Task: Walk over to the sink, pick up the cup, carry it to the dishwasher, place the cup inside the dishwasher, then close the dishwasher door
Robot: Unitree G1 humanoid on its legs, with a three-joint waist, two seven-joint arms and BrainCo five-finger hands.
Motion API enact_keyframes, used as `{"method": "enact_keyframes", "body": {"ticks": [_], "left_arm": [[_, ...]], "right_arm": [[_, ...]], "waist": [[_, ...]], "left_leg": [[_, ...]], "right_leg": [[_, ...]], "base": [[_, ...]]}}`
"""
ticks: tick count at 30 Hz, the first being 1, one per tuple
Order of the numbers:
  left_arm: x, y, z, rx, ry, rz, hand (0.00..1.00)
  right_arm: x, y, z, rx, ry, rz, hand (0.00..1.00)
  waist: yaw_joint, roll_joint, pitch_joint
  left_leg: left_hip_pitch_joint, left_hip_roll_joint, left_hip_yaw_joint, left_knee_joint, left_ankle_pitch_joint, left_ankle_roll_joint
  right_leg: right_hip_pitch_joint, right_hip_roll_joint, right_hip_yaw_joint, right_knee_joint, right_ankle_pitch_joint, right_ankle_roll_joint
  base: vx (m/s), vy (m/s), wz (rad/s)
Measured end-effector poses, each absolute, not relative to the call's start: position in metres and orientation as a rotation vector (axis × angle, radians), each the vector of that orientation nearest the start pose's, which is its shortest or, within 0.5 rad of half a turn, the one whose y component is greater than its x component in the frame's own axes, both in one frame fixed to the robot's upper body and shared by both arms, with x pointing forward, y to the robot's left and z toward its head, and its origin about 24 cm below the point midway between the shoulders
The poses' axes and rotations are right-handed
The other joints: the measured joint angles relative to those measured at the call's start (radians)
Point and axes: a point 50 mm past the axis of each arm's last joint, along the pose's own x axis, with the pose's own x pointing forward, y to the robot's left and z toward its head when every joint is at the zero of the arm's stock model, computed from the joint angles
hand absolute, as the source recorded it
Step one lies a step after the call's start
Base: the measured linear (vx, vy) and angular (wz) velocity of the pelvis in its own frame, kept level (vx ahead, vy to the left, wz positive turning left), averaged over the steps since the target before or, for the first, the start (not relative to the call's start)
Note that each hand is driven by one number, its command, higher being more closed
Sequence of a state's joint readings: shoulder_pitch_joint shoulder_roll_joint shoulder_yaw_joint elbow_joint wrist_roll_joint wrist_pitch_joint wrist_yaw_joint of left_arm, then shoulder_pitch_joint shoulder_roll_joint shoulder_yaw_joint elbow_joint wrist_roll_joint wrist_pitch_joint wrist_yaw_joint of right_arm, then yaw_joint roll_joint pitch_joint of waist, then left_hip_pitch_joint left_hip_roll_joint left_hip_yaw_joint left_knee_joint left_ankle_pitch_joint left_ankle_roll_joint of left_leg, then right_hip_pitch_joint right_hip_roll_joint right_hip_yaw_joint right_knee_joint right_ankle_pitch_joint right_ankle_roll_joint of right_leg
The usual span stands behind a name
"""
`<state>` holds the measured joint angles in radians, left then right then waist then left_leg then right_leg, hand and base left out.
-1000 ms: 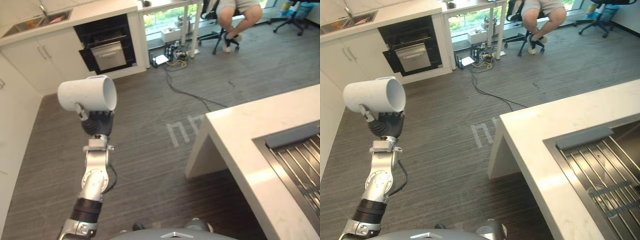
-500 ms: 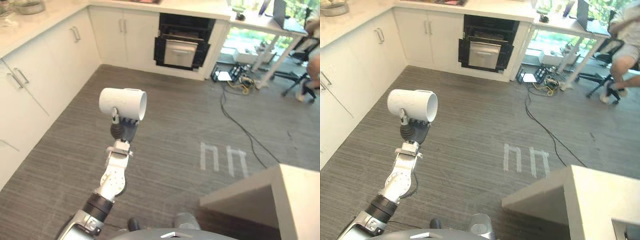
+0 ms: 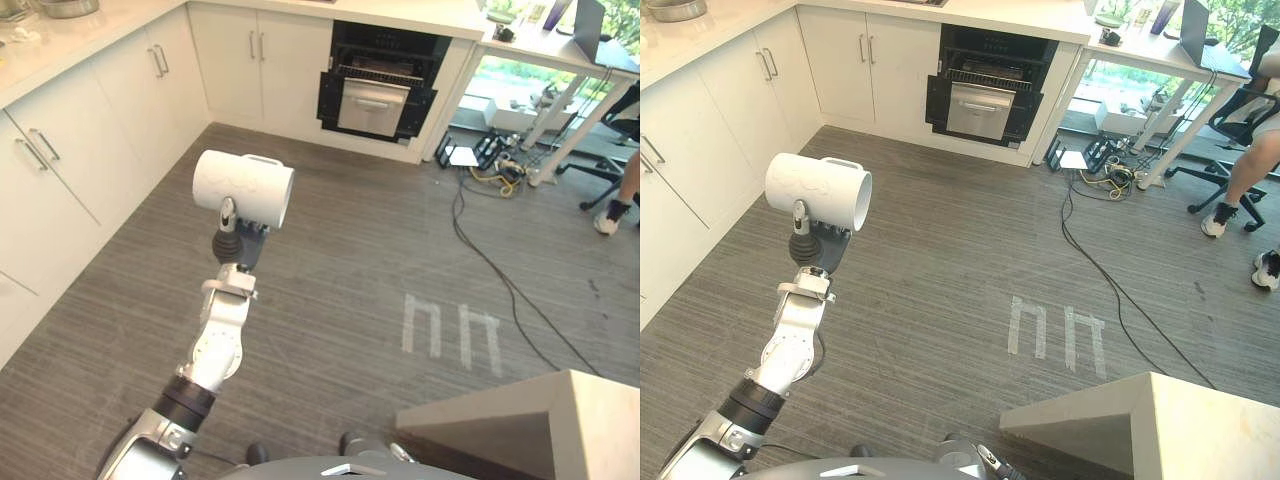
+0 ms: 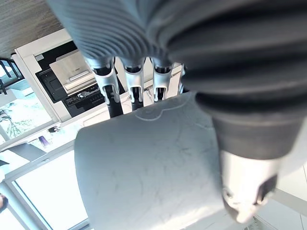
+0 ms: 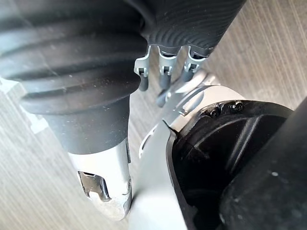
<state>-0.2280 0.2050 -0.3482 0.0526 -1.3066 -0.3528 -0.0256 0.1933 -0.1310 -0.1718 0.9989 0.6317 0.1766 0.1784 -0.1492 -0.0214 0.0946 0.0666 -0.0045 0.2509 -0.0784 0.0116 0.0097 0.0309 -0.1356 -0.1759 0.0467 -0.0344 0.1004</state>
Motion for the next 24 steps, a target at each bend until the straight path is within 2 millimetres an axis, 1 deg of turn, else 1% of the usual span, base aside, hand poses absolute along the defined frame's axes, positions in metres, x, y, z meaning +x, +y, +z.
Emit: {"method": "enact_keyframes", "body": {"ticks": [3, 4, 5, 6, 7, 8, 9, 10, 11, 12, 13, 14, 15, 16, 17, 18, 19, 20, 21, 22, 23, 24], "left_arm": [[0.28, 0.131, 0.082, -1.073, -0.197, -0.179, 1.0], [0.278, 0.138, 0.076, -1.068, -0.183, -0.148, 1.0], [0.277, 0.144, 0.07, -1.057, -0.168, -0.119, 1.0], [0.276, 0.146, 0.066, -1.06, -0.159, -0.104, 1.0], [0.274, 0.147, 0.061, -1.073, -0.154, -0.07, 1.0], [0.273, 0.148, 0.059, -1.08, -0.15, -0.061, 1.0], [0.271, 0.148, 0.055, -1.078, -0.138, -0.05, 1.0], [0.27, 0.145, 0.054, -1.078, -0.124, -0.059, 1.0], [0.271, 0.135, 0.057, -1.08, -0.105, -0.1, 1.0], [0.271, 0.134, 0.057, -1.085, -0.108, -0.096, 1.0], [0.269, 0.131, 0.052, -1.092, -0.088, -0.084, 1.0], [0.268, 0.127, 0.051, -1.083, -0.065, -0.1, 1.0], [0.267, 0.122, 0.05, -1.068, -0.044, -0.124, 1.0], [0.266, 0.12, 0.049, -1.059, -0.036, -0.127, 1.0], [0.265, 0.116, 0.048, -1.061, -0.022, -0.134, 1.0], [0.265, 0.114, 0.048, -1.056, -0.015, -0.147, 1.0], [0.265, 0.108, 0.049, -1.038, -0.009, -0.18, 1.0], [0.264, 0.104, 0.05, -1.026, -0.008, -0.206, 1.0], [0.264, 0.095, 0.052, -0.999, 0.001, -0.258, 1.0], [0.264, 0.086, 0.055, -0.984, 0.01, -0.306, 1.0], [0.265, 0.083, 0.057, -0.977, 0.01, -0.323, 1.0], [0.268, 0.081, 0.061, -0.971, 0.005, -0.336, 1.0]], "right_arm": [[0.051, -0.211, -0.164, 0.703, 1.122, -0.441, 0.0], [0.05, -0.212, -0.164, 0.717, 1.116, -0.449, 0.0], [0.048, -0.212, -0.165, 0.727, 1.116, -0.457, 0.0], [0.046, -0.212, -0.165, 0.73, 1.12, -0.462, 0.0], [0.04, -0.216, -0.166, 0.746, 1.124, -0.498, 0.0], [0.038, -0.217, -0.166, 0.748, 1.128, -0.509, 0.0], [0.035, -0.22, -0.166, 0.756, 1.131, -0.536, 0.0], [0.035, -0.22, -0.167, 0.758, 1.132, -0.547, 0.0], [0.019, -0.229, -0.167, 0.741, 1.146, -0.619, 0.0], [0.02, -0.233, -0.166, 0.734, 1.134, -0.643, 0.0], [0.022, -0.24, -0.164, 0.711, 1.106, -0.666, 0.0], [0.023, -0.24, -0.164, 0.71, 1.095, -0.673, 0.0], [0.023, -0.238, -0.164, 0.716, 1.091, -0.673, 0.0], [0.024, -0.238, -0.164, 0.715, 1.084, -0.671, 0.0], [0.026, -0.238, -0.164, 0.712, 1.066, -0.667, 0.0], [0.028, -0.238, -0.164, 0.711, 1.059, -0.664, 0.0], [0.026, -0.235, -0.164, 0.722, 1.052, -0.671, 0.0], [0.025, -0.233, -0.165, 0.736, 1.048, -0.678, 0.0], [0.024, -0.229, -0.165, 0.761, 1.045, -0.688, 0.0], [0.019, -0.226, -0.166, 0.785, 1.049, -0.71, 0.0], [0.017, -0.225, -0.167, 0.791, 1.052, -0.716, 0.0], [0.017, -0.223, -0.167, 0.801, 1.053, -0.722, 0.0]], "waist": [[-0.006, 0.012, 0.008], [-0.007, 0.015, 0.011], [-0.006, 0.012, 0.014], [-0.005, 0.012, 0.015], [0.008, 0.024, 0.017], [0.018, 0.026, 0.017], [0.034, 0.024, 0.015], [0.033, 0.013, 0.015], [0.018, 0.027, 0.003], [0.023, 0.016, 0.011], [0.033, 0.028, 0.01], [0.032, 0.037, 0.01], [0.032, 0.047, 0.012], [0.032, 0.05, 0.018], [0.026, 0.049, 0.02], [0.015, 0.06, 0.016], [-0.009, 0.057, 0.02], [-0.019, 0.055, 0.025], [-0.03, 0.055, 0.038], [-0.03, 0.05, 0.044], [-0.028, 0.046, 0.046], [-0.029, 0.037, 0.047]], "left_leg": [[0.003, 0.003, 0.001, 0.0, -0.002, -0.008], [-0.001, 0.004, 0.001, 0.014, -0.01, -0.026], [-0.019, 0.007, 0.025, 0.061, -0.034, -0.06], [-0.033, 0.01, 0.061, 0.088, -0.05, -0.074], [-0.064, 0.028, 0.126, 0.164, -0.095, -0.043], [-0.072, 0.032, 0.138, 0.188, -0.11, -0.031], [-0.089, 0.034, 0.191, 0.221, -0.138, -0.006], [-0.086, 0.032, 0.221, 0.242, -0.15, 0.015], [-0.078, 0.03, 0.267, 0.3, -0.208, 0.024], [-0.086, 0.014, 0.252, 0.309, -0.224, 0.039], [-0.07, 0.002, 0.238, 0.303, -0.233, 0.044], [-0.05, 0.001, 0.216, 0.3, -0.236, 0.05], [-0.014, 0.0, 0.191, 0.298, -0.249, 0.058], [0.0, -0.001, 0.18, 0.294, -0.256, 0.06], [0.027, -0.002, 0.157, 0.276, -0.261, 0.069], [0.038, 0.0, 0.138, 0.263, -0.259, 0.072], [0.048, 0.001, 0.1, 0.245, -0.259, 0.074], [0.06, 0.001, 0.081, 0.233, -0.258, 0.075], [0.08, 0.001, 0.051, 0.219, -0.256, 0.07], [0.102, -0.001, 0.038, 0.209, -0.261, 0.07], [0.113, -0.006, 0.033, 0.207, -0.264, 0.069], [0.133, -0.018, 0.024, 0.192, -0.27, 0.064]], "right_leg": [[0.019, 0.0, -0.008, -0.034, 0.017, 0.001], [0.027, -0.004, -0.021, -0.038, 0.017, 0.001], [0.04, -0.016, -0.048, -0.037, 0.016, 0.002], [0.042, -0.021, -0.065, -0.029, 0.012, 0.002], [0.03, -0.029, -0.089, 0.025, -0.019, 0.003], [0.016, -0.037, -0.089, 0.059, -0.037, 0.003], [-0.006, -0.064, -0.107, 0.13, -0.089, 0.0], [-0.01, -0.091, -0.138, 0.157, -0.115, 0.01], [-0.03, -0.153, -0.198, 0.326, -0.165, 0.047], [-0.087, -0.197, -0.186, 0.465, -0.172, 0.03], [-0.2, -0.25, -0.146, 0.694, -0.09, -0.069], [-0.244, -0.27, -0.123, 0.798, -0.001, -0.107], [-0.285, -0.287, -0.098, 0.917, 0.05, -0.133], [-0.309, -0.288, -0.087, 0.975, 0.026, -0.133], [-0.358, -0.265, -0.07, 1.043, -0.036, -0.132], [-0.389, -0.227, -0.053, 1.052, -0.07, -0.126], [-0.424, -0.165, -0.035, 1.011, -0.112, -0.096], [-0.431, -0.127, -0.025, 0.965, -0.127, -0.075], [-0.436, -0.055, -0.012, 0.813, -0.14, -0.052], [-0.429, 0.006, -0.009, 0.592, -0.119, -0.043], [-0.423, 0.028, -0.018, 0.472, -0.087, -0.043], [-0.41, 0.055, -0.042, 0.277, -0.014, -0.04]], "base": [[-0.01, -0.002, 0.02], [-0.01, -0.009, 0.18], [-0.01, -0.003, 0.25], [-0.04, 0.01, 0.4], [-0.05, 0.032, 0.29], [-0.05, 0.068, 0.32], [-0.02, 0.084, 0.36], [0.05, 0.137, 1.09], [0.1, 0.11, 1.14], [0.07, 0.227, 1.06], [0.04, 0.199, 0.49], [0.07, 0.257, 0.54], [0.14, 0.145, 0.47], [0.22, 0.143, 0.42], [0.23, 0.102, 0.36], [0.22, 0.079, 0.68], [0.17, 0.036, 0.76], [0.28, -0.007, 0.95], [0.38, -0.028, 0.77], [0.41, -0.042, 0.64], [0.32, -0.042, 0.4], [0.36, -0.049, 0.29]]}}
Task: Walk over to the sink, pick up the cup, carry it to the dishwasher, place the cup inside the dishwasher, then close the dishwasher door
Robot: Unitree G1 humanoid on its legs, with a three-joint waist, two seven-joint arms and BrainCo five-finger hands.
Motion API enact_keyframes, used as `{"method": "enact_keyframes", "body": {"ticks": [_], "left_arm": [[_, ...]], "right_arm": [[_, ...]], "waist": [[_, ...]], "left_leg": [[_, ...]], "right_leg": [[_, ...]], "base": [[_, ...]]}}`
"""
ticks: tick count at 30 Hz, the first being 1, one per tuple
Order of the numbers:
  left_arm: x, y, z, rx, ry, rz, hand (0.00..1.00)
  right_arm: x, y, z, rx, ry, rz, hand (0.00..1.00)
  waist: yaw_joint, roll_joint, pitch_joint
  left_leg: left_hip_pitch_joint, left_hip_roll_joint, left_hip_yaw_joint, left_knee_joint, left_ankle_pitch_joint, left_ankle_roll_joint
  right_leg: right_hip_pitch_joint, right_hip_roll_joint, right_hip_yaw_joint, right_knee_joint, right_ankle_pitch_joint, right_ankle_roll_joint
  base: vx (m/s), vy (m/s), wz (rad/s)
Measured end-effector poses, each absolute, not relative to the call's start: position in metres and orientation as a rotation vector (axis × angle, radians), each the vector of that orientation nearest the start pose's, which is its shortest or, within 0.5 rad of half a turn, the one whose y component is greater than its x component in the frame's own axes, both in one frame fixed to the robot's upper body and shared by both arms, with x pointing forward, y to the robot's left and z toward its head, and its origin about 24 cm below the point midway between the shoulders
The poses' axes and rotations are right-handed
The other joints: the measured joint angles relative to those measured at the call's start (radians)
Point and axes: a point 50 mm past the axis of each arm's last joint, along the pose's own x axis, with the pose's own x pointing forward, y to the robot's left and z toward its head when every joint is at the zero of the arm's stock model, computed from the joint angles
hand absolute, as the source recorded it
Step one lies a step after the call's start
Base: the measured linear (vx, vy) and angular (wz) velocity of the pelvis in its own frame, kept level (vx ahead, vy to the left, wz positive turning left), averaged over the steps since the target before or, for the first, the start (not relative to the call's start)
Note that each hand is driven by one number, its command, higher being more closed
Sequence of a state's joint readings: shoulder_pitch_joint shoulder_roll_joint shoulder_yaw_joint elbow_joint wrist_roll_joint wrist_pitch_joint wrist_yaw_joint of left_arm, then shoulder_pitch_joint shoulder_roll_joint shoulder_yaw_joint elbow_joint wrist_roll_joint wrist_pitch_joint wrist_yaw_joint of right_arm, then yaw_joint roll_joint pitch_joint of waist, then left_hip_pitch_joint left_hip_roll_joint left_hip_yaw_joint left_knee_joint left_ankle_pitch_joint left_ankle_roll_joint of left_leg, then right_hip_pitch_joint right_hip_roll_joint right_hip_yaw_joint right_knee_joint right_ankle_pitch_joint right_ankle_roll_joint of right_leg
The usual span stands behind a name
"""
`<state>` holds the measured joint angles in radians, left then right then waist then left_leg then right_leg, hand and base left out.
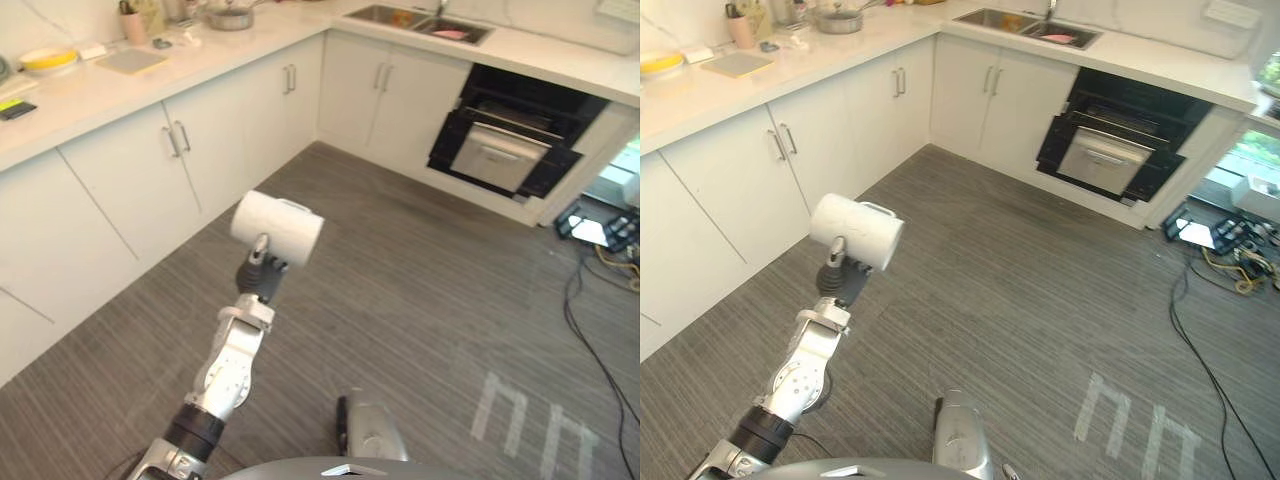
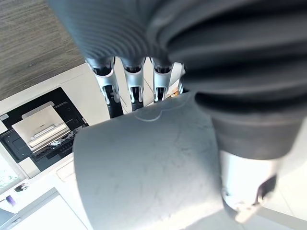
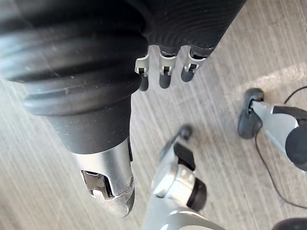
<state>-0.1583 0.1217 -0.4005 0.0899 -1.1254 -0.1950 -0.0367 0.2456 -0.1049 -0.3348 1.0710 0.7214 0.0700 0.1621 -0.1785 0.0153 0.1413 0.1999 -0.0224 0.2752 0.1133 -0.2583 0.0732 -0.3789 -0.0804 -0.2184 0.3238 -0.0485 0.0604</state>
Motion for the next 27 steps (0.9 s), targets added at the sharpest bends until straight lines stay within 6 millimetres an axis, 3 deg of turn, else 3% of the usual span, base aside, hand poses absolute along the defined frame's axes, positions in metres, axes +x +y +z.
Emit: {"method": "enact_keyframes", "body": {"ticks": [1, 2, 3, 4, 5, 7, 9, 10, 11, 12, 13, 14, 16, 17, 18, 19, 21, 23, 25, 26, 27], "left_arm": [[0.271, 0.083, 0.065, -0.961, -0.009, -0.343, 1.0], [0.272, 0.085, 0.066, -0.948, -0.012, -0.343, 1.0], [0.272, 0.084, 0.065, -0.953, -0.008, -0.344, 1.0], [0.271, 0.081, 0.063, -0.956, 0.01, -0.357, 1.0], [0.27, 0.078, 0.064, -0.956, 0.006, -0.384, 1.0], [0.27, 0.075, 0.067, -0.958, -0.006, -0.422, 1.0], [0.269, 0.066, 0.071, -0.951, -0.021, -0.484, 1.0], [0.268, 0.06, 0.076, -0.947, -0.034, -0.521, 1.0], [0.266, 0.055, 0.081, -0.969, -0.049, -0.538, 1.0], [0.265, 0.054, 0.084, -0.973, -0.06, -0.547, 1.0], [0.265, 0.05, 0.092, -0.998, -0.078, -0.562, 1.0], [0.263, 0.05, 0.096, -0.999, -0.077, -0.568, 1.0], [0.263, 0.052, 0.102, -1.005, -0.084, -0.567, 1.0], [0.262, 0.055, 0.104, -1.015, -0.094, -0.554, 1.0], [0.26, 0.061, 0.107, -1.022, -0.113, -0.533, 1.0], [0.257, 0.065, 0.107, -1.016, -0.124, -0.525, 1.0], [0.256, 0.069, 0.103, -1.007, -0.115, -0.508, 1.0], [0.256, 0.075, 0.089, -0.99, -0.069, -0.456, 1.0], [0.258, 0.082, 0.083, -0.983, -0.064, -0.418, 1.0], [0.26, 0.091, 0.084, -0.966, -0.087, -0.4, 1.0], [0.261, 0.095, 0.082, -0.961, -0.089, -0.38, 1.0]], "right_arm": [[0.015, -0.22, -0.168, 0.813, 1.056, -0.728, 0.0], [0.015, -0.216, -0.168, 0.834, 1.054, -0.739, 0.0], [0.013, -0.217, -0.168, 0.83, 1.058, -0.747, 0.0], [0.015, -0.223, -0.166, 0.817, 1.032, -0.747, 0.0], [0.02, -0.225, -0.163, 0.825, 0.997, -0.748, 0.0], [0.029, -0.221, -0.161, 0.863, 0.954, -0.738, 0.0], [0.033, -0.222, -0.159, 0.89, 0.911, -0.746, 0.0], [0.033, -0.224, -0.158, 0.883, 0.892, -0.753, 0.0], [0.031, -0.229, -0.157, 0.867, 0.87, -0.761, 0.0], [0.028, -0.231, -0.156, 0.854, 0.859, -0.761, 0.0], [0.033, -0.239, -0.151, 0.828, 0.809, -0.76, 0.0], [0.039, -0.246, -0.148, 0.821, 0.757, -0.77, 0.0], [0.063, -0.252, -0.139, 0.821, 0.652, -0.734, 0.0], [0.077, -0.256, -0.132, 0.814, 0.592, -0.707, 0.0], [0.096, -0.26, -0.123, 0.804, 0.519, -0.662, 0.0], [0.114, -0.265, -0.116, 0.787, 0.46, -0.638, 0.0], [0.129, -0.274, -0.109, 0.762, 0.421, -0.624, 0.0], [0.124, -0.285, -0.111, 0.737, 0.444, -0.659, 0.0], [0.115, -0.293, -0.113, 0.712, 0.479, -0.694, 0.0], [0.106, -0.295, -0.116, 0.706, 0.51, -0.715, 0.0], [0.102, -0.294, -0.119, 0.705, 0.536, -0.726, 0.0]], "waist": [[0.002, -0.026, 0.001], [0.003, -0.049, 0.007], [-0.002, -0.051, 0.013], [0.002, -0.003, 0.018], [0.007, 0.04, 0.011], [0.008, 0.04, 0.013], [0.002, 0.046, 0.01], [0.003, 0.051, 0.012], [0.017, 0.091, -0.007], [0.012, 0.081, -0.012], [0.015, 0.096, -0.01], [0.017, 0.097, -0.01], [0.042, 0.077, -0.003], [0.059, 0.065, -0.005], [0.071, 0.043, -0.011], [0.071, 0.026, -0.013], [0.071, 0.025, -0.011], [0.069, 0.022, -0.006], [0.064, 0.033, -0.005], [0.072, 0.014, -0.008], [0.073, -0.001, -0.011]], "left_leg": [[0.034, -0.026, -0.005, -0.025, -0.011, -0.013], [0.089, -0.057, -0.015, -0.047, -0.034, -0.027], [0.116, -0.057, -0.023, -0.047, -0.053, -0.027], [0.137, -0.031, -0.025, -0.035, -0.095, -0.028], [0.137, -0.005, -0.027, 0.014, -0.132, -0.007], [0.113, 0.017, -0.026, 0.167, -0.121, -0.021], [0.048, 0.063, -0.018, 0.413, -0.058, -0.12], [-0.018, 0.122, -0.007, 0.593, 0.044, -0.233], [-0.093, 0.203, 0.002, 0.753, 0.211, -0.268], [-0.139, 0.231, 0.015, 0.845, 0.258, -0.275], [-0.21, 0.286, 0.024, 0.991, 0.244, -0.274], [-0.28, 0.316, 0.042, 1.04, 0.175, -0.23], [-0.329, 0.331, 0.097, 0.972, 0.071, -0.146], [-0.349, 0.333, 0.122, 0.867, 0.032, -0.129], [-0.371, 0.316, 0.137, 0.647, 0.017, -0.134], [-0.388, 0.283, 0.108, 0.382, 0.042, -0.161], [-0.412, 0.275, 0.036, 0.14, 0.093, -0.209], [-0.438, 0.283, -0.035, 0.076, 0.124, -0.266], [-0.412, 0.263, -0.06, 0.081, 0.127, -0.268], [-0.405, 0.215, -0.122, 0.136, 0.172, -0.257], [-0.402, 0.185, -0.14, 0.174, 0.171, -0.255]], "right_leg": [[0.017, 0.018, -0.032, -0.171, 0.089, 0.016], [0.028, 0.017, -0.057, -0.215, 0.089, 0.013], [0.034, 0.019, -0.041, -0.196, 0.156, -0.046], [0.018, 0.035, -0.046, -0.113, 0.194, -0.068], [-0.004, 0.052, -0.047, -0.03, 0.17, -0.101], [-0.002, 0.044, -0.054, 0.07, 0.091, -0.171], [0.046, 0.042, -0.066, 0.108, 0.01, -0.174], [0.093, 0.059, -0.079, 0.094, -0.036, -0.152], [0.137, 0.068, -0.103, 0.106, -0.076, -0.149], [0.154, 0.059, -0.089, 0.126, -0.111, -0.123], [0.183, 0.072, -0.097, 0.128, -0.139, -0.166], [0.22, 0.08, -0.083, 0.11, -0.153, -0.17], [0.261, 0.079, -0.031, 0.09, -0.164, -0.166], [0.277, 0.076, 0.008, 0.073, -0.166, -0.162], [0.279, 0.062, 0.057, 0.068, -0.176, -0.154], [0.281, 0.046, 0.1, 0.068, -0.184, -0.148], [0.291, 0.047, 0.145, 0.069, -0.19, -0.123], [0.343, 0.046, 0.2, 0.098, -0.224, -0.07], [0.391, 0.047, 0.24, 0.132, -0.284, -0.033], [0.411, 0.023, 0.265, 0.158, -0.372, -0.04], [0.425, -0.004, 0.274, 0.163, -0.396, -0.041]], "base": [[0.54, -0.097, 0.3], [0.54, -0.105, 0.25], [0.54, -0.112, 0.15], [0.47, -0.094, 0.08], [0.46, -0.096, 0.03], [0.42, -0.181, 0.01], [0.39, -0.217, 0.02], [0.51, -0.147, -0.2], [0.44, -0.112, -0.2], [0.49, -0.007, -0.24], [0.45, 0.033, -0.16], [0.54, 0.029, -0.29], [0.35, -0.013, -0.62], [0.32, 0.006, -1.12], [0.38, 0.048, -1.2], [0.4, 0.1, -1.07], [0.38, 0.138, -0.74], [0.43, 0.223, -0.77], [0.46, 0.371, -0.88], [0.45, 0.446, -1.01], [0.44, 0.472, -0.85]]}}
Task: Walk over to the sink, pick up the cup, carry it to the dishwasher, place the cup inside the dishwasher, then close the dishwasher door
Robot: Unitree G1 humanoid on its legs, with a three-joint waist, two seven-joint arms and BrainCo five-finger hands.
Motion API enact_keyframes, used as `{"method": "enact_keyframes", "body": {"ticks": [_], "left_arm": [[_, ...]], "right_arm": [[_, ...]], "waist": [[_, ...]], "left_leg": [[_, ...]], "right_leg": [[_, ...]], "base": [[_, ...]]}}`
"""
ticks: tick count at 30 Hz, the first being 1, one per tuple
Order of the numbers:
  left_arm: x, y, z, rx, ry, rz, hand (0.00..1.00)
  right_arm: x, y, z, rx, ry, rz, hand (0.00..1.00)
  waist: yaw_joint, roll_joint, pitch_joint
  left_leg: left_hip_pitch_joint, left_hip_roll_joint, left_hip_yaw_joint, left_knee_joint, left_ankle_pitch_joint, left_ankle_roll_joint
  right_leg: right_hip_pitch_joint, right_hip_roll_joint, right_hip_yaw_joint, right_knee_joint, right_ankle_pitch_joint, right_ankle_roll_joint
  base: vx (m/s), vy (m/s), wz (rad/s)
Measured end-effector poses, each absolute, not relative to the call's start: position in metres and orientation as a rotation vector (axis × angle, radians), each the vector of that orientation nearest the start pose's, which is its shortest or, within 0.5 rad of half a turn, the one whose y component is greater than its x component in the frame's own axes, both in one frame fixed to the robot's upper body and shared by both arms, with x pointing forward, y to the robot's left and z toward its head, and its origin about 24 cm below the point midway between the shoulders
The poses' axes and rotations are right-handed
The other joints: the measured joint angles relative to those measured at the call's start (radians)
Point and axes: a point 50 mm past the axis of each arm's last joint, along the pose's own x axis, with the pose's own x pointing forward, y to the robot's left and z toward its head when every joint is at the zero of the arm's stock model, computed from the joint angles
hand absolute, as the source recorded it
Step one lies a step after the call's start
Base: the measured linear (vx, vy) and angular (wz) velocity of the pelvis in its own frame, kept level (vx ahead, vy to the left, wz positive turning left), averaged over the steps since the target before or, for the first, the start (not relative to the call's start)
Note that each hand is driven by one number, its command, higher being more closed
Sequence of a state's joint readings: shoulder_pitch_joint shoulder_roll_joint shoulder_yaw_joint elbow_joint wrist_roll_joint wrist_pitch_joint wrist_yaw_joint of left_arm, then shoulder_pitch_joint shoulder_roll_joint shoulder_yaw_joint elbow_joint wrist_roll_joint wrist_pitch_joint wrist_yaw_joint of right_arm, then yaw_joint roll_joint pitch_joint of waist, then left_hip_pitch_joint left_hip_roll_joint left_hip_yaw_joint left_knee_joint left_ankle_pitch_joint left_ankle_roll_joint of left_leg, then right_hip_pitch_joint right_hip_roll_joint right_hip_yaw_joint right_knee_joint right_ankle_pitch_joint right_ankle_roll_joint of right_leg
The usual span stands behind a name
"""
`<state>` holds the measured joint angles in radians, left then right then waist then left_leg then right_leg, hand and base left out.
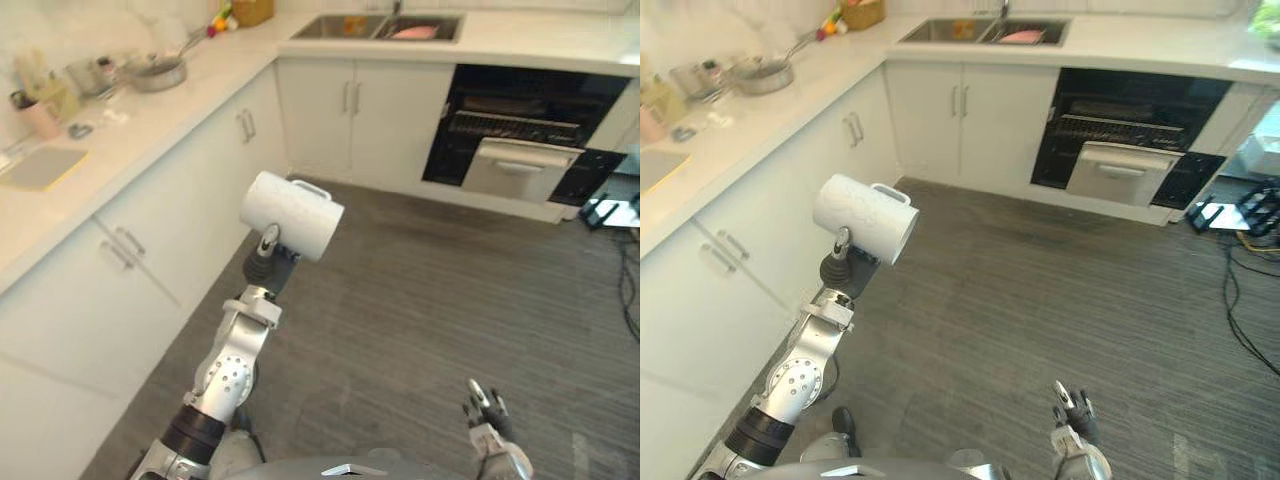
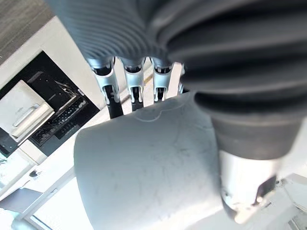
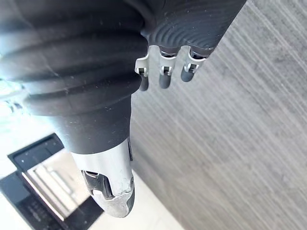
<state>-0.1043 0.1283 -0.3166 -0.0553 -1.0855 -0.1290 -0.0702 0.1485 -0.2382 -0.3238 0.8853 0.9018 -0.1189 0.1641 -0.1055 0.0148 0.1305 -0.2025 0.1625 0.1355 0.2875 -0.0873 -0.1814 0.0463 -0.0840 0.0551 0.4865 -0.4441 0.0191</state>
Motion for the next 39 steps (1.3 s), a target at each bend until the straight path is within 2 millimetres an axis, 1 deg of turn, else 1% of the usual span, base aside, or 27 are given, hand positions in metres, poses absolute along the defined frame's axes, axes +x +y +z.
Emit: {"method": "enact_keyframes", "body": {"ticks": [1, 2, 3, 4, 6, 8, 9, 10, 13, 15, 17, 18, 19, 20, 22, 24, 25, 27, 28, 29, 31, 33, 34, 35, 36, 38, 39], "left_arm": [[0.26, 0.099, 0.076, -0.951, -0.073, -0.359, 1.0], [0.262, 0.104, 0.077, -0.947, -0.094, -0.346, 1.0], [0.262, 0.106, 0.076, -0.942, -0.097, -0.341, 1.0], [0.263, 0.113, 0.071, -0.93, -0.103, -0.313, 1.0], [0.261, 0.111, 0.069, -0.903, -0.106, -0.308, 1.0], [0.262, 0.112, 0.067, -0.879, -0.124, -0.294, 1.0], [0.262, 0.112, 0.066, -0.879, -0.125, -0.286, 1.0], [0.262, 0.111, 0.066, -0.879, -0.13, -0.288, 1.0], [0.26, 0.103, 0.068, -0.852, -0.133, -0.314, 1.0], [0.26, 0.102, 0.068, -0.82, -0.133, -0.325, 1.0], [0.26, 0.106, 0.069, -0.792, -0.141, -0.342, 1.0], [0.26, 0.11, 0.066, -0.771, -0.137, -0.345, 1.0], [0.26, 0.11, 0.062, -0.759, -0.126, -0.348, 1.0], [0.261, 0.111, 0.06, -0.746, -0.123, -0.362, 1.0], [0.261, 0.11, 0.061, -0.739, -0.132, -0.391, 1.0], [0.262, 0.109, 0.062, -0.736, -0.136, -0.413, 1.0], [0.26, 0.104, 0.06, -0.746, -0.129, -0.425, 1.0], [0.255, 0.095, 0.065, -0.756, -0.139, -0.466, 1.0], [0.249, 0.09, 0.077, -0.765, -0.186, -0.501, 1.0], [0.241, 0.086, 0.083, -0.803, -0.214, -0.501, 1.0], [0.237, 0.082, 0.089, -0.816, -0.222, -0.515, 1.0], [0.236, 0.081, 0.09, -0.799, -0.217, -0.517, 1.0], [0.233, 0.077, 0.091, -0.793, -0.213, -0.524, 1.0], [0.233, 0.077, 0.092, -0.792, -0.214, -0.525, 1.0], [0.227, 0.073, 0.095, -0.781, -0.227, -0.538, 1.0], [0.224, 0.07, 0.09, -0.773, -0.208, -0.535, 1.0], [0.222, 0.069, 0.084, -0.763, -0.189, -0.519, 1.0]], "right_arm": [[0.085, -0.29, -0.127, 0.717, 0.595, -0.757, 0.0], [0.07, -0.284, -0.135, 0.735, 0.652, -0.789, 0.0], [0.067, -0.282, -0.137, 0.738, 0.665, -0.793, 0.0], [0.051, -0.271, -0.145, 0.745, 0.742, -0.802, 0.0], [0.048, -0.263, -0.149, 0.708, 0.802, -0.757, 0.0], [0.056, -0.255, -0.15, 0.708, 0.796, -0.723, 0.0], [0.058, -0.254, -0.15, 0.712, 0.787, -0.72, 0.0], [0.062, -0.251, -0.148, 0.718, 0.765, -0.71, 0.0], [0.066, -0.248, -0.146, 0.698, 0.751, -0.679, 0.0], [0.071, -0.249, -0.145, 0.702, 0.741, -0.69, 0.0], [0.066, -0.246, -0.146, 0.709, 0.74, -0.7, 0.0], [0.065, -0.247, -0.146, 0.714, 0.726, -0.715, 0.0], [0.069, -0.251, -0.144, 0.704, 0.706, -0.713, 0.0], [0.075, -0.254, -0.142, 0.702, 0.685, -0.707, 0.0], [0.077, -0.254, -0.141, 0.708, 0.676, -0.699, 0.0], [0.079, -0.255, -0.14, 0.708, 0.667, -0.698, 0.0], [0.08, -0.256, -0.137, 0.706, 0.648, -0.693, 0.0], [0.088, -0.26, -0.128, 0.693, 0.586, -0.668, 0.0], [0.084, -0.265, -0.121, 0.67, 0.555, -0.67, 0.0], [0.085, -0.278, -0.112, 0.623, 0.514, -0.682, 0.0], [0.107, -0.287, -0.093, 0.602, 0.39, -0.654, 0.0], [0.129, -0.286, -0.068, 0.586, 0.247, -0.588, 0.0], [0.146, -0.285, -0.049, 0.564, 0.151, -0.534, 0.0], [0.148, -0.285, -0.046, 0.562, 0.139, -0.528, 0.0], [0.167, -0.285, -0.021, 0.537, 0.018, -0.474, 0.0], [0.191, -0.286, -0.003, 0.518, -0.054, -0.45, 0.0], [0.201, -0.29, 0.004, 0.487, -0.07, -0.463, 0.0]], "waist": [[-0.005, -0.029, -0.026], [-0.01, -0.054, -0.027], [-0.01, -0.061, -0.025], [-0.009, -0.066, -0.026], [-0.009, -0.045, -0.023], [-0.028, -0.02, 0.0], [-0.032, -0.017, 0.002], [-0.037, -0.01, 0.007], [-0.052, 0.003, 0.018], [-0.059, 0.003, 0.04], [-0.06, -0.038, 0.055], [-0.06, -0.048, 0.062], [-0.062, -0.028, 0.063], [-0.062, 0.008, 0.067], [-0.054, 0.027, 0.065], [-0.042, 0.031, 0.061], [-0.032, 0.027, 0.065], [-0.014, 0.064, 0.074], [-0.015, 0.057, 0.075], [-0.003, 0.087, 0.074], [0.009, 0.098, 0.069], [0.032, 0.072, 0.069], [0.045, 0.057, 0.059], [0.045, 0.055, 0.058], [0.048, 0.029, 0.04], [0.047, 0.003, 0.038], [0.042, -0.002, 0.041]], "left_leg": [[0.024, -0.071, 0.009, 0.003, -0.001, 0.029], [0.049, -0.105, 0.032, 0.012, 0.018, 0.09], [0.052, -0.111, 0.036, 0.016, 0.015, 0.098], [0.077, -0.137, 0.073, 0.027, -0.01, 0.144], [0.129, -0.142, 0.095, 0.005, -0.041, 0.182], [0.227, -0.14, 0.105, -0.072, -0.055, 0.201], [0.253, -0.141, 0.109, -0.099, -0.056, 0.202], [0.304, -0.143, 0.113, -0.15, -0.056, 0.203], [0.367, -0.143, 0.113, -0.206, -0.063, 0.197], [0.402, -0.135, 0.109, -0.203, -0.101, 0.18], [0.445, -0.157, 0.105, -0.202, -0.142, 0.141], [0.471, -0.164, 0.089, -0.195, -0.191, 0.119], [0.466, -0.143, 0.083, -0.177, -0.214, 0.127], [0.461, -0.111, 0.083, -0.143, -0.242, 0.15], [0.455, -0.063, 0.078, -0.073, -0.293, 0.165], [0.465, -0.034, 0.075, -0.015, -0.324, 0.177], [0.431, -0.019, 0.086, 0.12, -0.306, 0.184], [0.315, 0.063, 0.083, 0.414, -0.201, 0.122], [0.227, 0.08, 0.052, 0.632, -0.061, 0.074], [0.116, 0.092, -0.02, 0.833, 0.051, 0.037], [-0.004, 0.094, -0.002, 0.993, 0.011, 0.038], [-0.025, 0.106, 0.081, 0.901, -0.084, 0.098], [-0.023, 0.096, 0.095, 0.726, -0.144, 0.123], [-0.023, 0.093, 0.094, 0.704, -0.15, 0.125], [-0.007, 0.026, 0.038, 0.321, -0.179, 0.126], [0.008, -0.011, 0.001, 0.023, -0.121, 0.098], [-0.017, 0.006, 0.005, -0.097, -0.06, 0.072]], "right_leg": [[0.029, -0.065, 0.002, 0.026, -0.016, 0.012], [-0.056, -0.128, -0.047, 0.202, 0.04, 0.018], [-0.073, -0.143, -0.054, 0.235, 0.059, 0.026], [-0.158, -0.221, -0.115, 0.394, 0.191, 0.03], [-0.226, -0.261, -0.151, 0.486, 0.406, 0.001], [-0.305, -0.237, -0.183, 0.569, 0.284, 0.041], [-0.32, -0.228, -0.212, 0.557, 0.249, 0.039], [-0.343, -0.209, -0.293, 0.495, 0.197, 0.029], [-0.395, -0.177, -0.452, 0.234, 0.189, 0.019], [-0.432, -0.148, -0.479, -0.022, 0.313, 0.021], [-0.391, -0.142, -0.471, -0.314, 0.452, 0.071], [-0.385, -0.152, -0.453, -0.323, 0.604, 0.046], [-0.398, -0.136, -0.448, -0.289, 0.617, 0.027], [-0.399, -0.105, -0.445, -0.261, 0.588, -0.014], [-0.41, -0.067, -0.439, -0.182, 0.539, -0.068], [-0.436, -0.05, -0.429, -0.057, 0.46, -0.087], [-0.428, -0.055, -0.434, -0.023, 0.423, -0.106], [-0.379, -0.058, -0.464, 0.043, 0.349, -0.095], [-0.344, -0.067, -0.449, 0.144, 0.22, -0.094], [-0.32, -0.044, -0.436, 0.142, 0.195, -0.081], [-0.277, -0.02, -0.415, 0.096, 0.185, -0.093], [-0.217, -0.009, -0.393, 0.032, 0.196, -0.081], [-0.203, 0.003, -0.369, 0.005, 0.204, -0.079], [-0.203, 0.004, -0.366, 0.002, 0.204, -0.079], [-0.224, 0.008, -0.311, -0.004, 0.201, -0.083], [-0.228, 0.011, -0.246, -0.02, 0.191, -0.089], [-0.202, 0.023, -0.209, -0.042, 0.191, -0.091]], "base": [[0.49, 0.407, -0.5], [0.49, 0.386, -0.32], [0.48, 0.342, -0.31], [0.53, 0.434, -0.4], [0.51, 0.406, -0.44], [0.31, 0.22, -0.28], [0.32, 0.163, -0.19], [0.33, 0.139, -0.08], [0.33, 0.056, 0.14], [0.43, -0.05, 0.22], [0.44, -0.153, 0.23], [0.39, -0.194, 0.16], [0.46, -0.233, 0.01], [0.29, -0.153, -0.06], [0.3, -0.169, -0.11], [0.25, -0.189, -0.14], [0.21, -0.196, -0.18], [0.34, -0.157, -0.03], [0.51, -0.09, 0.01], [0.39, -0.033, -0.13], [0.35, -0.026, -0.54], [0.31, -0.057, -0.72], [0.23, -0.042, -0.53], [0.28, -0.027, -0.73], [0.28, 0.021, -0.73], [0.34, 0.07, -0.89], [0.31, 0.087, -0.67]]}}
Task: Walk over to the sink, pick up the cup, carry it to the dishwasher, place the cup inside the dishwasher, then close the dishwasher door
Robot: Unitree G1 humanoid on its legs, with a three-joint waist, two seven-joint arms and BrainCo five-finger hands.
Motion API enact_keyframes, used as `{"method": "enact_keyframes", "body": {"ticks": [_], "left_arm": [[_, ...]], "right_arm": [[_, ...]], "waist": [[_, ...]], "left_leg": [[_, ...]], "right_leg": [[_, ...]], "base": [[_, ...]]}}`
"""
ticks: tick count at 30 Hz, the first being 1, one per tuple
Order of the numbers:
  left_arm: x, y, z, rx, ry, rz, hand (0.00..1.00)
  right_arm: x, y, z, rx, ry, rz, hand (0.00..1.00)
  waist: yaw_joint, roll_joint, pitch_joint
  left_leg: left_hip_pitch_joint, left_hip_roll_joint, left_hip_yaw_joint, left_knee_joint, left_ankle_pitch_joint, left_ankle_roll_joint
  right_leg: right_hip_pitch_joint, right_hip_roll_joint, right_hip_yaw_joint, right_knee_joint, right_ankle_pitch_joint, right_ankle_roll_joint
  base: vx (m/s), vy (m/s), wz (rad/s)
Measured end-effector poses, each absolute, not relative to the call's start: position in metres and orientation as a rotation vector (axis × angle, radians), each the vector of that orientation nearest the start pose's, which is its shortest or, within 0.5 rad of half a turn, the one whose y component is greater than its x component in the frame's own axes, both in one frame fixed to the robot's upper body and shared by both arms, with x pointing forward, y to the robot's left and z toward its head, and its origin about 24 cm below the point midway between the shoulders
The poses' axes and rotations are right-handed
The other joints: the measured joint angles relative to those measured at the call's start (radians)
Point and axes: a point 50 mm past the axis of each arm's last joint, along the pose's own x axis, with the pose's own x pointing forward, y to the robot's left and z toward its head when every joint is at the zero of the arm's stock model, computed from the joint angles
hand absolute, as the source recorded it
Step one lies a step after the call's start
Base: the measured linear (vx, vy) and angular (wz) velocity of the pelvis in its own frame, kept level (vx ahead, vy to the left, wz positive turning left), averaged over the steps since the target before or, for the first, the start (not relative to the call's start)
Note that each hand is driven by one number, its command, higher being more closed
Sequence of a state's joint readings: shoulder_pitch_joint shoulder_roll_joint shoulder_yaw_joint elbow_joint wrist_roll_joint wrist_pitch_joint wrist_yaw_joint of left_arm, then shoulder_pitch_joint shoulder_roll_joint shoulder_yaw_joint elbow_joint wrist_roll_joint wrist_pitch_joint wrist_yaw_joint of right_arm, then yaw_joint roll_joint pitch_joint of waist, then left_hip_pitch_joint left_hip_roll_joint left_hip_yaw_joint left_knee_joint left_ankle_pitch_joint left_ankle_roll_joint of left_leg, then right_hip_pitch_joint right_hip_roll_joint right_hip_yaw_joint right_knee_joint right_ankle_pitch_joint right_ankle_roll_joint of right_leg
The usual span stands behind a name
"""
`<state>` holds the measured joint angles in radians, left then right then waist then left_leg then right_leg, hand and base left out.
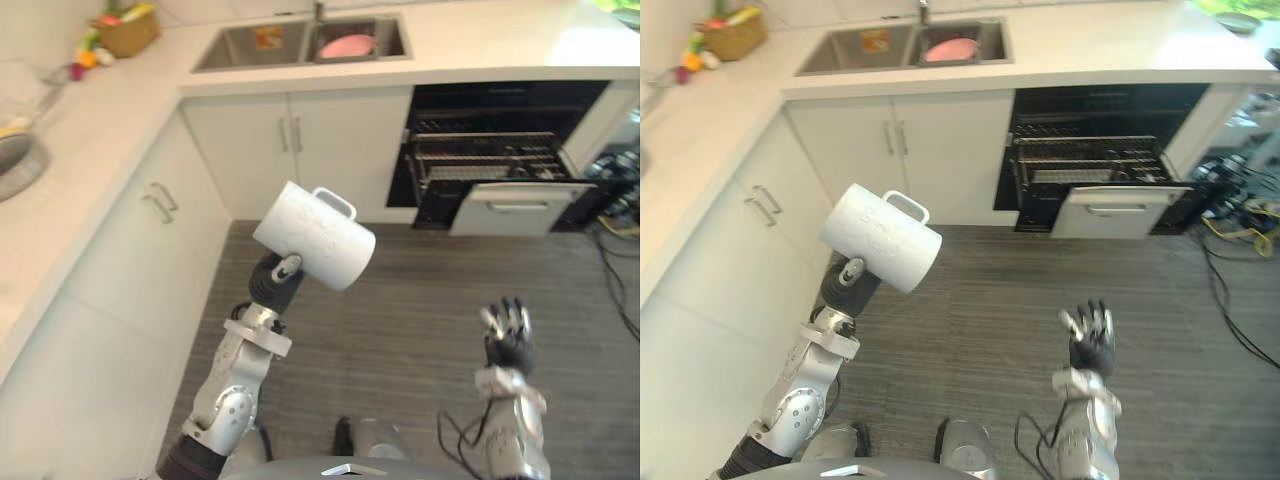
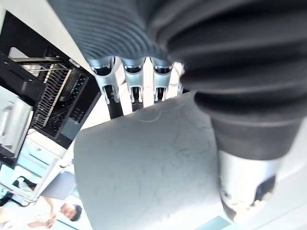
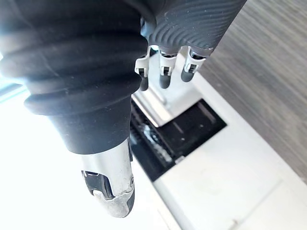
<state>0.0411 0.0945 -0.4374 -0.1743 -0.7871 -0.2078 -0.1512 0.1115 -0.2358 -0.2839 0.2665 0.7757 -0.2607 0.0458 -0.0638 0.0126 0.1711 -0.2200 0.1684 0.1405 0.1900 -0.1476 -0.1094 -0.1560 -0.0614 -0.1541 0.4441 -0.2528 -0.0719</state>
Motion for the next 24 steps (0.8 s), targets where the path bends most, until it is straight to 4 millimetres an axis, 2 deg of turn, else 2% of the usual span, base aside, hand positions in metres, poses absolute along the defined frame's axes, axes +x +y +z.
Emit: {"method": "enact_keyframes", "body": {"ticks": [2, 3, 4, 5, 6, 7, 8, 9, 10, 11, 12, 13, 15, 16, 17, 18, 19, 20, 21, 22, 23, 24], "left_arm": [[0.221, 0.07, 0.083, -0.763, -0.19, -0.509, 1.0], [0.221, 0.071, 0.082, -0.764, -0.199, -0.49, 1.0], [0.222, 0.073, 0.08, -0.762, -0.201, -0.48, 1.0], [0.224, 0.074, 0.076, -0.758, -0.193, -0.46, 1.0], [0.224, 0.076, 0.074, -0.751, -0.185, -0.449, 1.0], [0.225, 0.078, 0.068, -0.738, -0.159, -0.426, 1.0], [0.228, 0.08, 0.069, -0.732, -0.169, -0.417, 1.0], [0.23, 0.082, 0.072, -0.728, -0.183, -0.409, 1.0], [0.233, 0.088, 0.073, -0.693, -0.198, -0.39, 1.0], [0.233, 0.089, 0.074, -0.668, -0.197, -0.381, 1.0], [0.234, 0.089, 0.074, -0.656, -0.196, -0.376, 1.0], [0.236, 0.091, 0.076, -0.625, -0.204, -0.358, 1.0], [0.24, 0.093, 0.083, -0.592, -0.246, -0.329, 1.0], [0.244, 0.094, 0.09, -0.588, -0.286, -0.306, 1.0], [0.246, 0.094, 0.097, -0.572, -0.325, -0.29, 1.0], [0.248, 0.093, 0.099, -0.563, -0.342, -0.287, 1.0], [0.249, 0.092, 0.104, -0.54, -0.372, -0.281, 1.0], [0.249, 0.093, 0.104, -0.521, -0.385, -0.269, 1.0], [0.249, 0.094, 0.101, -0.51, -0.379, -0.257, 1.0], [0.248, 0.097, 0.096, -0.492, -0.363, -0.24, 1.0], [0.247, 0.103, 0.09, -0.459, -0.35, -0.221, 1.0], [0.248, 0.103, 0.08, -0.493, -0.313, -0.165, 1.0]], "right_arm": [[0.203, -0.298, 0.002, 0.447, -0.044, -0.488, 0.0], [0.2, -0.302, -0.004, 0.428, -0.011, -0.508, 0.0], [0.197, -0.305, -0.007, 0.422, 0.002, -0.517, 0.0], [0.192, -0.308, -0.008, 0.406, 0.016, -0.525, 0.0], [0.191, -0.308, -0.01, 0.396, 0.023, -0.524, 0.0], [0.186, -0.309, -0.011, 0.366, 0.04, -0.522, 0.0], [0.185, -0.309, -0.011, 0.356, 0.038, -0.517, 0.0], [0.185, -0.308, -0.012, 0.351, 0.04, -0.512, 0.0], [0.185, -0.304, -0.016, 0.358, 0.055, -0.503, 0.0], [0.187, -0.3, -0.016, 0.364, 0.057, -0.497, 0.0], [0.189, -0.298, -0.016, 0.361, 0.06, -0.489, 0.0], [0.195, -0.292, -0.016, 0.355, 0.068, -0.456, 0.0], [0.203, -0.28, -0.012, 0.35, 0.062, -0.399, 0.0], [0.209, -0.275, -0.003, 0.347, 0.028, -0.366, 0.0], [0.213, -0.275, 0.008, 0.333, -0.019, -0.351, 0.0], [0.215, -0.275, 0.014, 0.322, -0.039, -0.344, 0.0], [0.216, -0.274, 0.021, 0.317, -0.07, -0.341, 0.0], [0.216, -0.273, 0.02, 0.316, -0.07, -0.339, 0.0], [0.214, -0.272, 0.018, 0.314, -0.062, -0.338, 0.0], [0.208, -0.269, 0.014, 0.315, -0.043, -0.337, 0.0], [0.199, -0.263, 0.007, 0.316, -0.009, -0.32, 0.0], [0.201, -0.266, 0.008, 0.293, 0.004, -0.31, 0.0]], "waist": [[0.002, 0.021, -0.001], [0.004, 0.031, 0.0], [0.001, 0.036, -0.003], [0.003, 0.039, -0.013], [0.005, 0.027, -0.019], [0.001, 0.001, -0.036], [0.0, -0.029, -0.057], [0.002, -0.05, -0.056], [0.005, -0.095, -0.058], [-0.002, -0.105, -0.058], [-0.005, -0.099, -0.059], [-0.006, -0.087, -0.054], [-0.016, -0.068, -0.042], [-0.017, -0.066, -0.04], [-0.02, -0.033, -0.025], [-0.023, -0.021, -0.021], [-0.032, -0.013, -0.016], [-0.04, -0.019, -0.013], [-0.04, -0.029, -0.016], [-0.045, -0.057, -0.026], [-0.054, -0.102, -0.046], [-0.039, -0.03, -0.047]], "left_leg": [[-0.048, 0.048, 0.017, -0.022, 0.029, -0.041], [-0.052, 0.064, 0.043, -0.023, 0.045, -0.04], [-0.052, 0.064, 0.051, -0.022, 0.052, -0.037], [-0.05, 0.047, 0.033, 0.015, 0.101, -0.022], [-0.051, 0.034, 0.033, 0.057, 0.12, -0.014], [-0.032, -0.009, 0.04, 0.095, 0.135, 0.01], [-0.012, -0.047, 0.068, 0.101, 0.163, 0.037], [-0.01, -0.062, 0.085, 0.121, 0.163, 0.056], [0.008, -0.098, 0.125, 0.145, 0.125, 0.081], [0.034, -0.11, 0.144, 0.159, 0.095, 0.094], [0.052, -0.11, 0.149, 0.151, 0.081, 0.099], [0.112, -0.109, 0.161, 0.107, 0.067, 0.104], [0.194, -0.11, 0.162, 0.053, 0.037, 0.114], [0.24, -0.106, 0.162, 0.028, 0.017, 0.118], [0.278, -0.097, 0.162, 0.002, -0.002, 0.118], [0.293, -0.088, 0.162, -0.003, -0.011, 0.112], [0.314, -0.076, 0.161, 0.002, -0.028, 0.091], [0.342, -0.084, 0.159, 0.006, -0.051, 0.061], [0.363, -0.094, 0.151, 0.012, -0.07, 0.047], [0.39, -0.115, 0.129, 0.032, -0.111, 0.017], [0.41, -0.125, 0.094, 0.091, -0.178, -0.012], [0.403, -0.066, 0.092, 0.137, -0.233, -0.004]], "right_leg": [[0.051, 0.028, 0.021, -0.019, -0.019, 0.026], [0.09, 0.033, 0.035, -0.007, -0.041, 0.052], [0.108, 0.034, 0.045, 0.001, -0.062, 0.061], [0.129, 0.026, 0.072, 0.03, -0.122, 0.066], [0.138, 0.008, 0.085, 0.042, -0.147, 0.071], [0.166, -0.048, 0.082, 0.048, -0.181, 0.076], [0.119, -0.12, 0.042, 0.249, -0.163, 0.092], [0.076, -0.167, 0.01, 0.33, -0.139, 0.108], [0.02, -0.263, -0.024, 0.443, -0.084, 0.152], [0.005, -0.31, -0.062, 0.492, -0.001, 0.133], [-0.006, -0.32, -0.076, 0.513, 0.058, 0.111], [-0.033, -0.34, -0.084, 0.567, 0.211, 0.067], [-0.057, -0.356, -0.114, 0.61, 0.104, 0.071], [-0.091, -0.351, -0.162, 0.584, 0.015, 0.061], [-0.135, -0.331, -0.218, 0.483, -0.026, 0.054], [-0.16, -0.317, -0.242, 0.401, -0.027, 0.053], [-0.198, -0.289, -0.267, 0.187, 0.036, 0.075], [-0.213, -0.264, -0.288, -0.049, 0.15, 0.1], [-0.21, -0.263, -0.3, -0.141, 0.213, 0.097], [-0.206, -0.265, -0.315, -0.196, 0.322, 0.076], [-0.205, -0.271, -0.289, -0.168, 0.47, -0.038], [-0.213, -0.24, -0.332, -0.088, 0.372, 0.029]], "base": [[0.36, 0.162, -0.63], [0.47, 0.288, -0.59], [0.49, 0.354, -0.64], [0.42, 0.329, -0.61], [0.46, 0.335, -0.71], [0.53, 0.284, -0.71], [0.54, 0.266, -0.6], [0.52, 0.234, -0.57], [0.49, 0.231, -0.42], [0.5, 0.227, -0.41], [0.49, 0.234, -0.36], [0.44, 0.221, -0.27], [0.39, 0.158, -0.2], [0.33, 0.061, -0.13], [0.31, 0.042, -0.06], [0.32, 0.013, 0.17], [0.35, -0.006, 0.31], [0.47, -0.048, 0.37], [0.45, -0.075, 0.35], [0.54, -0.194, 0.57], [0.55, -0.253, 0.34], [0.51, -0.236, 0.11]]}}
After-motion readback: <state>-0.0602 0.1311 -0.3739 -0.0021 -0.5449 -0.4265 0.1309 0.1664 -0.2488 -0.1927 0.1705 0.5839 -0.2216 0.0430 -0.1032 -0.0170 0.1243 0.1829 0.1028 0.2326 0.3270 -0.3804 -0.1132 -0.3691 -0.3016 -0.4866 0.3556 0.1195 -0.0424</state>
